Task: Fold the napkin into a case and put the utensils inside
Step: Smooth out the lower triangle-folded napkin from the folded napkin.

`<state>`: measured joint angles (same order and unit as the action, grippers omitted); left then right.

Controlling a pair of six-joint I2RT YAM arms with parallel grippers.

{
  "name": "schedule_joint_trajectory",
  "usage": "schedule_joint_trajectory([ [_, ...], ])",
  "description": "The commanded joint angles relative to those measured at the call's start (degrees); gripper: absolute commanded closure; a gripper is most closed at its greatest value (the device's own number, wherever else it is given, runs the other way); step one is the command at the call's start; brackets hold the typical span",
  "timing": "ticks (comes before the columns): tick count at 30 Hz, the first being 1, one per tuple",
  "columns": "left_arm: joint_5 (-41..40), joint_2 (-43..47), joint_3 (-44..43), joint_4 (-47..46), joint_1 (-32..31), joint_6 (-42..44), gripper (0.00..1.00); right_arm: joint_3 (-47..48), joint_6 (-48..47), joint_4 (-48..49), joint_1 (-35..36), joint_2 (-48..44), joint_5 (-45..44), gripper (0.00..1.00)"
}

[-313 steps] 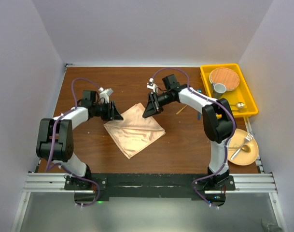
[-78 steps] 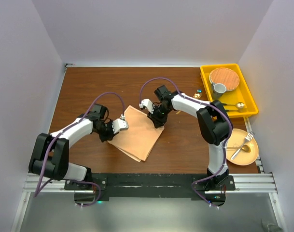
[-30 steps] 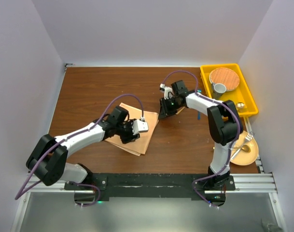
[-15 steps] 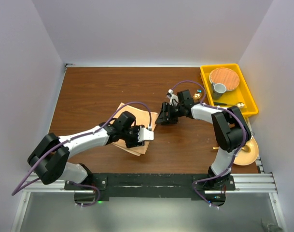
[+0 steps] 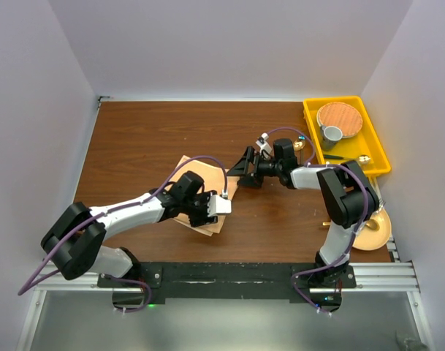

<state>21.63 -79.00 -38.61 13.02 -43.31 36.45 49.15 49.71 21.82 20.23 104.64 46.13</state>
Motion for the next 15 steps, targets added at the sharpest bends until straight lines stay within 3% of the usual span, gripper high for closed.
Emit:
schedule_joint_trajectory([
  [1, 1.14, 0.96, -0.15, -3.17, -0.37, -0.67, 0.41, -0.45, 6.18, 7.62, -0.1, 1.53, -0.94, 0.02],
  [15, 0.7, 0.34, -0.5, -3.17, -0.28, -0.59, 0.42, -3.61, 1.97, 0.24, -0.1, -3.56, -4.46, 0.02],
])
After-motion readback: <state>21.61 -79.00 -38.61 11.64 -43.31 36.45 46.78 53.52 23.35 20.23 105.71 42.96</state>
